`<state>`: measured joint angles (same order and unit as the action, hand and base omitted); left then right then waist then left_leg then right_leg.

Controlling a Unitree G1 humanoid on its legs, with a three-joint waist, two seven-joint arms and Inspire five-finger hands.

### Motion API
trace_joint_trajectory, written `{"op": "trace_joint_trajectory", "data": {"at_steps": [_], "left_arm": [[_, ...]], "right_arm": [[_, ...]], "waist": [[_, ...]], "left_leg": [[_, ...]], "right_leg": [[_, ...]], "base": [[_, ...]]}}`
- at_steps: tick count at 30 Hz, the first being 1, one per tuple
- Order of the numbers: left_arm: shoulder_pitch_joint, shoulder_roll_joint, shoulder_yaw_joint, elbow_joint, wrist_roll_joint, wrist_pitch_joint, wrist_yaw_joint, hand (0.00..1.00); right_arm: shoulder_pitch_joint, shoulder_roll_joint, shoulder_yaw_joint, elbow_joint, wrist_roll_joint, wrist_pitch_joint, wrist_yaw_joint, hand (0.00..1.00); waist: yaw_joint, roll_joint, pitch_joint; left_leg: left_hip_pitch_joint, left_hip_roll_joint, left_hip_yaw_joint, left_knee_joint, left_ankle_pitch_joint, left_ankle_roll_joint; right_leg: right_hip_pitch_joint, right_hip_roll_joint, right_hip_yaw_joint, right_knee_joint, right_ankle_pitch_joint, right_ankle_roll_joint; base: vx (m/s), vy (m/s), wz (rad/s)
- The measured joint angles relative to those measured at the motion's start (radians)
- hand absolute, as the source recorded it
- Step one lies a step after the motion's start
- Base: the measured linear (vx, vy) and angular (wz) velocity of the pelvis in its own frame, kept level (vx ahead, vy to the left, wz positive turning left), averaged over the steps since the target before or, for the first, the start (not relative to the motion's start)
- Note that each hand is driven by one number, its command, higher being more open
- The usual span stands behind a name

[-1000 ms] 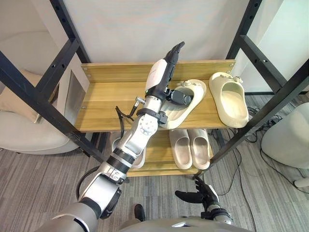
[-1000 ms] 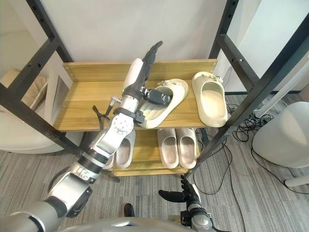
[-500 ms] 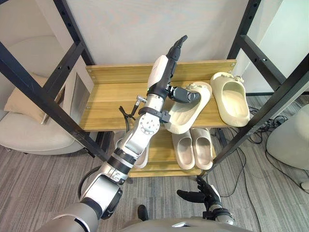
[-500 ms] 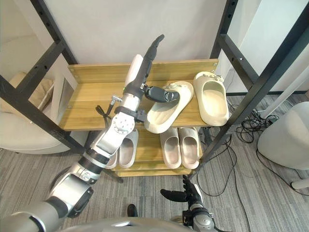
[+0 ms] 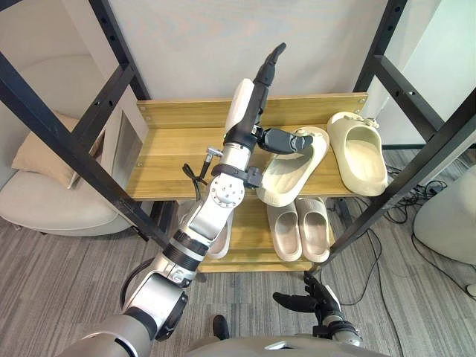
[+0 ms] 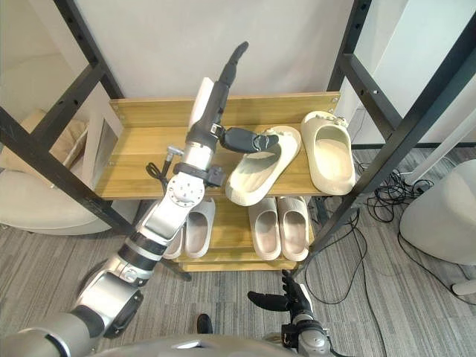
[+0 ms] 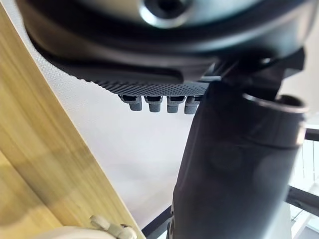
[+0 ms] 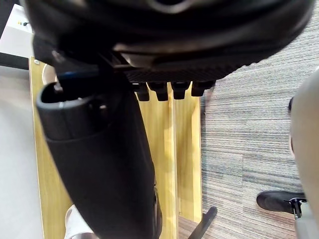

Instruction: Organize the slippers on the shoe rack

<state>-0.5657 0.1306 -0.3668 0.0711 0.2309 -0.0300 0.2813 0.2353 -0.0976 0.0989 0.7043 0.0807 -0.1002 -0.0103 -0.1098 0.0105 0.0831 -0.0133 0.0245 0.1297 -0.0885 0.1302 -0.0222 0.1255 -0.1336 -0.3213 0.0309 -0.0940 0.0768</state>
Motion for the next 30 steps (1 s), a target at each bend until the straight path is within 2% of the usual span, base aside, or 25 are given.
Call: {"op": "trace_joint_trajectory", "data": {"at_steps": [4, 10, 18, 24, 30], "left_arm": [[0.077, -0.001, 0.014, -0.062, -0.071, -0.013, -0.005, 1.00], [0.260, -0.015, 0.039, -0.154, -0.247, -0.032, -0.028, 1.00], [0.456, -0.014, 0.039, -0.164, -0.433, -0.056, -0.066, 1.00], [0.484, -0.016, 0.037, -0.168, -0.544, -0.083, -0.103, 1.00], [0.484, -0.015, 0.019, -0.168, -0.575, -0.091, -0.117, 1.00]], "right_arm": [[-0.001, -0.003, -0.001, 0.007, 0.000, 0.000, 0.000, 1.00], [0.003, -0.005, -0.006, 0.018, 0.000, 0.001, -0.001, 1.00], [-0.003, 0.003, -0.008, 0.036, -0.002, 0.004, -0.001, 1.00], [-0.004, 0.013, -0.004, 0.041, -0.002, 0.008, -0.002, 1.00], [-0.008, 0.017, 0.004, 0.050, -0.003, 0.008, -0.002, 1.00]], "waist": [[0.012, 0.007, -0.004], [0.037, 0.009, -0.005], [0.059, 0.002, -0.001], [0.074, -0.021, 0.013], [0.079, -0.027, 0.012]], "left_leg": [[0.000, 0.000, -0.002, 0.000, 0.000, 0.000], [0.002, -0.004, -0.021, 0.000, 0.001, -0.001], [0.009, -0.007, -0.039, -0.005, 0.000, -0.002], [0.016, -0.010, -0.057, -0.005, -0.001, -0.005], [0.018, -0.015, -0.071, -0.006, -0.003, -0.007]], "right_leg": [[0.001, 0.000, -0.002, 0.000, -0.001, -0.001], [0.016, -0.001, -0.020, -0.001, -0.006, 0.000], [0.035, 0.001, -0.040, -0.009, -0.013, -0.007], [0.057, 0.002, -0.062, -0.019, -0.015, -0.006], [0.068, 0.000, -0.078, -0.019, -0.023, -0.002]], "base": [[0.00, 0.000, 0.00], [-0.01, -0.001, 0.09], [-0.01, -0.003, 0.07], [0.00, -0.007, 0.09], [0.01, -0.002, 0.08]]}}
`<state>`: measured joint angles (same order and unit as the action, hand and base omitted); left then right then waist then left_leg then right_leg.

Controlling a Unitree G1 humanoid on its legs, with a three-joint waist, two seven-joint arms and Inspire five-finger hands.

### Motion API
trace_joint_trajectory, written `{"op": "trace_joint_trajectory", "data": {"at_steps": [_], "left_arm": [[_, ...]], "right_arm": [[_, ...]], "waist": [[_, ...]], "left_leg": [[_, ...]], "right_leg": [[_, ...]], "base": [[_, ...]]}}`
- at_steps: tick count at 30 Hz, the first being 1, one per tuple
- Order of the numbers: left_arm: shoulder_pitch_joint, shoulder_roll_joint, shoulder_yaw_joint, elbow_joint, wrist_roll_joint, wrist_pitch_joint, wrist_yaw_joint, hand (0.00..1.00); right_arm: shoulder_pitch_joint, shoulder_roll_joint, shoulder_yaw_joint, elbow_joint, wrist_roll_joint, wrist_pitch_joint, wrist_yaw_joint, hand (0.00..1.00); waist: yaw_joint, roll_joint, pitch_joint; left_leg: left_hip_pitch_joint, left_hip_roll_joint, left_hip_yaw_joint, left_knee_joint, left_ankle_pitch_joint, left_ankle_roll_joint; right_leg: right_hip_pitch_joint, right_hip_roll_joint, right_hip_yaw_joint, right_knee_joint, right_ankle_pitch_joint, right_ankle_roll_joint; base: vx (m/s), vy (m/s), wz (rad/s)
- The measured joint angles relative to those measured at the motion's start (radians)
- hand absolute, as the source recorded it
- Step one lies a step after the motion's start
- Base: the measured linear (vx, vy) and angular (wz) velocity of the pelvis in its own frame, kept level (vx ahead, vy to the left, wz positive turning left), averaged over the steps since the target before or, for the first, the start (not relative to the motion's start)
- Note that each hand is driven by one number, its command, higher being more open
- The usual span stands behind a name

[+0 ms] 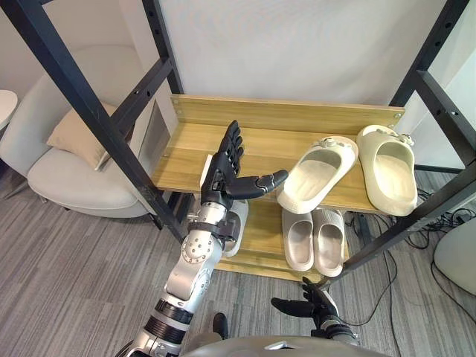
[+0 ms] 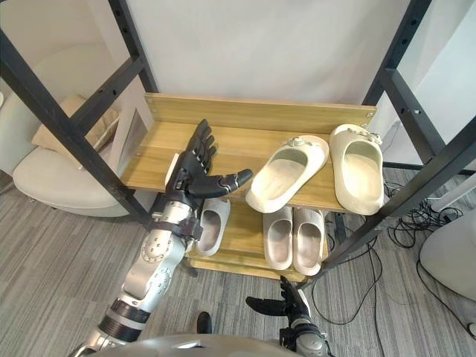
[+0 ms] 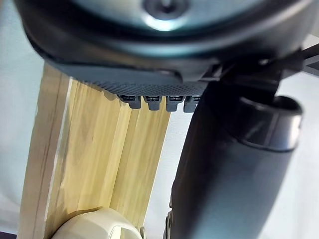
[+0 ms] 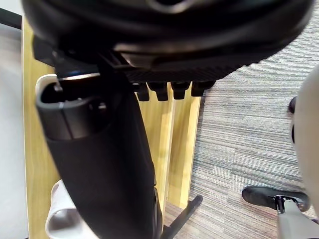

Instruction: Organize the slippers on the shoe rack

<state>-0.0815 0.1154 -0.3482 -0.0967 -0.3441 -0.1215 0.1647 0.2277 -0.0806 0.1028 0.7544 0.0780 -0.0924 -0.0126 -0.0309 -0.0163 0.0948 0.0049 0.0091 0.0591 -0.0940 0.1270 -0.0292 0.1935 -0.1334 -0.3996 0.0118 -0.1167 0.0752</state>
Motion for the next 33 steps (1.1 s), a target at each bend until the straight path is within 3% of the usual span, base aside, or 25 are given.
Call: {"op": "trace_joint_trajectory", "data": {"at_steps": [21, 33], "left_arm": [[-0.054, 0.000, -0.215, 0.045, -0.019, -0.004, -0.021, 1.00], [-0.102, 0.000, -0.258, 0.088, -0.019, -0.004, -0.019, 1.00]], "right_arm": [[0.001, 0.009, 0.031, 0.008, 0.000, 0.002, -0.023, 1.00], [-0.001, 0.012, 0.038, 0.008, 0.001, 0.002, -0.033, 1.00]], "waist": [[-0.001, -0.022, -0.014], [-0.007, -0.029, -0.018]], "left_leg": [[0.003, 0.000, 0.000, 0.000, 0.000, 0.000], [0.003, 0.001, 0.004, 0.000, 0.000, 0.000]], "right_leg": [[0.003, 0.000, -0.001, 0.000, -0.001, 0.001], [0.001, 0.000, 0.003, -0.001, 0.001, 0.002]], "base": [[0.00, 0.000, 0.00], [0.00, 0.000, 0.00]]}}
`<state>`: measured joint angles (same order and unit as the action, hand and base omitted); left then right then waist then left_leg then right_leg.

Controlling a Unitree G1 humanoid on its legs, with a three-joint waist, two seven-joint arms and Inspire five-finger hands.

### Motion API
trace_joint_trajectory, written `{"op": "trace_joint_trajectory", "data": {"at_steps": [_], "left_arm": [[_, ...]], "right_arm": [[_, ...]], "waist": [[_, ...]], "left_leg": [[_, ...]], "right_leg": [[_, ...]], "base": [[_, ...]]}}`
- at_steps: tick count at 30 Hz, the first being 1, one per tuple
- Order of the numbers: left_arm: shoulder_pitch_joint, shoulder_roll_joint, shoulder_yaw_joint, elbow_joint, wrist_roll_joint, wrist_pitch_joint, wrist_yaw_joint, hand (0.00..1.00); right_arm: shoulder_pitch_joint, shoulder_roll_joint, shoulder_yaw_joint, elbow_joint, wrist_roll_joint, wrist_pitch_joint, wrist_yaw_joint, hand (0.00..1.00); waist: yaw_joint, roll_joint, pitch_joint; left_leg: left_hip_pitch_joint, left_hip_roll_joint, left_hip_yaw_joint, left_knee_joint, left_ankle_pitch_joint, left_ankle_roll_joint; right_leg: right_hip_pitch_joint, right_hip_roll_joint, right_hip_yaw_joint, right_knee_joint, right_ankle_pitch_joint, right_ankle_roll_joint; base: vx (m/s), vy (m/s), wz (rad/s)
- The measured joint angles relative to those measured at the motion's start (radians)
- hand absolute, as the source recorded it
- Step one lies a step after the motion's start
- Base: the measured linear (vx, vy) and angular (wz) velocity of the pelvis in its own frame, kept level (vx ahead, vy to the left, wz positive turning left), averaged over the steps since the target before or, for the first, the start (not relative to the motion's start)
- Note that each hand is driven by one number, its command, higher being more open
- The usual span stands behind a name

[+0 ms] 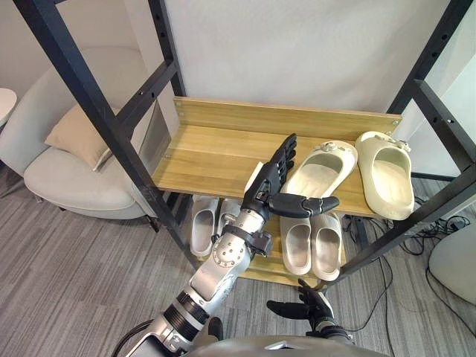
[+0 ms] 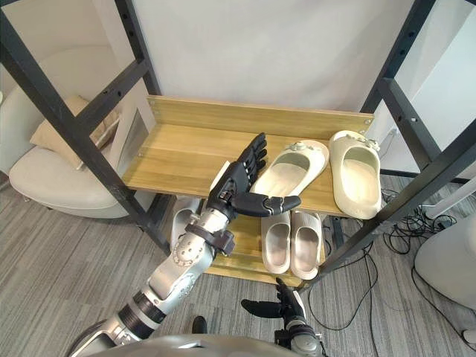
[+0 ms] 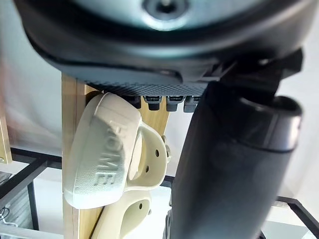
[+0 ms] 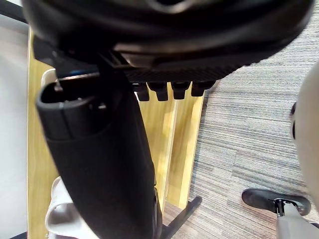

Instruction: Organize the slippers on the shoe rack

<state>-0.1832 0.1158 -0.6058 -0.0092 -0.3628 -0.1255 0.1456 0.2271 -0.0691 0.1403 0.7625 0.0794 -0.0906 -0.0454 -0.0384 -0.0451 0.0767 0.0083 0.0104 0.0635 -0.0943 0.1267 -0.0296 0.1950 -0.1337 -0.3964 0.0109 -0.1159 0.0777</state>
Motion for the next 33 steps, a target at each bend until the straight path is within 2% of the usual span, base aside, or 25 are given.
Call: {"op": "trace_joint_trajectory", "data": {"at_steps": [7, 15, 33], "left_arm": [[-0.002, 0.000, -0.008, 0.004, 0.000, 0.000, 0.002, 1.00], [-0.040, -0.007, -0.070, 0.047, -0.001, -0.005, 0.020, 1.00], [-0.087, -0.015, -0.120, 0.104, 0.000, -0.027, 0.054, 1.00]], "right_arm": [[0.000, 0.000, 0.003, 0.001, 0.001, 0.000, -0.001, 1.00], [-0.008, 0.003, 0.011, 0.018, 0.001, 0.000, -0.004, 1.00], [-0.010, 0.002, 0.020, 0.019, 0.002, 0.000, -0.021, 1.00]], "waist": [[-0.001, -0.003, -0.002], [-0.001, -0.013, -0.009], [0.000, -0.013, -0.009]], "left_leg": [[0.000, 0.000, 0.002, 0.000, 0.000, 0.000], [0.001, -0.001, 0.002, 0.000, 0.000, 0.000], [0.003, -0.003, 0.000, 0.000, 0.001, 0.001]], "right_leg": [[-0.001, 0.000, 0.003, 0.000, 0.001, 0.002], [-0.001, -0.001, 0.002, 0.000, 0.001, 0.002], [0.001, -0.003, 0.001, 0.002, 0.002, 0.003]], "base": [[0.00, 0.000, 0.00], [0.00, 0.000, 0.00], [0.00, 0.000, 0.00]]}}
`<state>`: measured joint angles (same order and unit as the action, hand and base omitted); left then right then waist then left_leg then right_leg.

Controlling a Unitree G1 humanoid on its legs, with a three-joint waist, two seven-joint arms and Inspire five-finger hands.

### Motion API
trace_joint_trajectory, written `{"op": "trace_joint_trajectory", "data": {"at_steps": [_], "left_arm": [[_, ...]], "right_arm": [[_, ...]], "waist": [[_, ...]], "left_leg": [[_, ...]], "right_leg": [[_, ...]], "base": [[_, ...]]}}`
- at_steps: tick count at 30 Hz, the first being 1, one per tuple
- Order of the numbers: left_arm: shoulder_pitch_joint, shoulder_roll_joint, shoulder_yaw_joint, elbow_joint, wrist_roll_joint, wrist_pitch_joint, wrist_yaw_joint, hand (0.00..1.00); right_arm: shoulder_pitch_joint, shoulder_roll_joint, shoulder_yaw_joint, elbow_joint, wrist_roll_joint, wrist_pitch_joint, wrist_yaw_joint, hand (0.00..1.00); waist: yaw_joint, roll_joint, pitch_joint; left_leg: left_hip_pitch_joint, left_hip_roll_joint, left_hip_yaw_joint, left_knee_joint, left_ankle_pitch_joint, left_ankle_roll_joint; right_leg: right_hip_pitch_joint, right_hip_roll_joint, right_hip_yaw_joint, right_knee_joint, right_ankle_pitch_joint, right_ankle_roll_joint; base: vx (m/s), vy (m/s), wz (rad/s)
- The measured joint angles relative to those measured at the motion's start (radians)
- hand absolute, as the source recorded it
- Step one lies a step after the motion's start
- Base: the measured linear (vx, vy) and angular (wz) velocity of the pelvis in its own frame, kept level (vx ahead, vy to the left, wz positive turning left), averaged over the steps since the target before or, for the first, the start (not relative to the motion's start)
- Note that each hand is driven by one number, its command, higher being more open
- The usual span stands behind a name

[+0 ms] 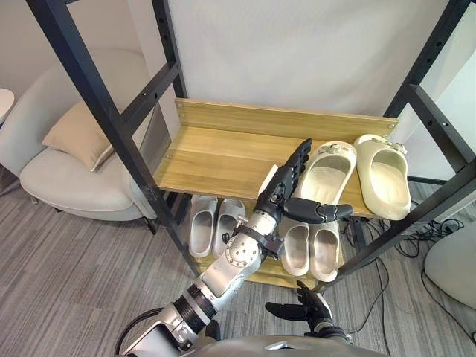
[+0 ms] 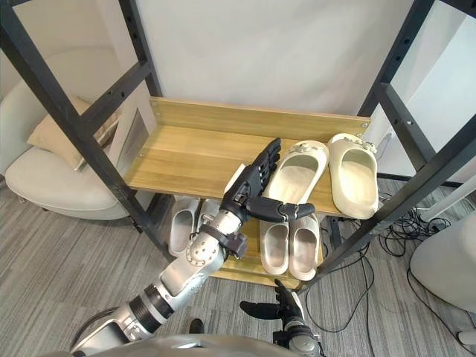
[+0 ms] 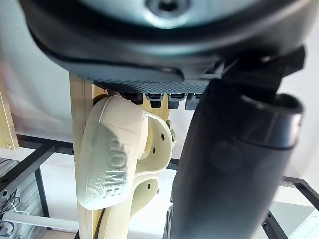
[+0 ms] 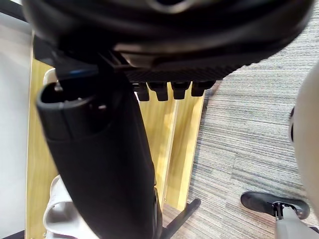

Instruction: Organize the slippers on the shoe rack

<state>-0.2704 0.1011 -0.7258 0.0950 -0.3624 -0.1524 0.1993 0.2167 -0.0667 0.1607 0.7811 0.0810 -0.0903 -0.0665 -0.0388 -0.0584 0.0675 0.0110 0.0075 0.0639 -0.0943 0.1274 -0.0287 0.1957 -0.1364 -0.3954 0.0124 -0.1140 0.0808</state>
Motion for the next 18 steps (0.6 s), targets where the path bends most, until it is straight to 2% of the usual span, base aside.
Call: {"op": "trace_joint_trajectory", "data": {"at_steps": [18], "left_arm": [[-0.049, -0.014, -0.043, 0.059, 0.043, -0.018, 0.057, 1.00]], "right_arm": [[-0.002, 0.000, 0.008, 0.000, 0.002, 0.000, -0.012, 1.00]], "waist": [[0.000, -0.005, 0.004]], "left_leg": [[-0.001, -0.002, 0.000, 0.000, 0.002, 0.002]], "right_leg": [[-0.005, -0.003, 0.003, 0.005, 0.001, 0.001]], "base": [[0.00, 0.000, 0.00]]}}
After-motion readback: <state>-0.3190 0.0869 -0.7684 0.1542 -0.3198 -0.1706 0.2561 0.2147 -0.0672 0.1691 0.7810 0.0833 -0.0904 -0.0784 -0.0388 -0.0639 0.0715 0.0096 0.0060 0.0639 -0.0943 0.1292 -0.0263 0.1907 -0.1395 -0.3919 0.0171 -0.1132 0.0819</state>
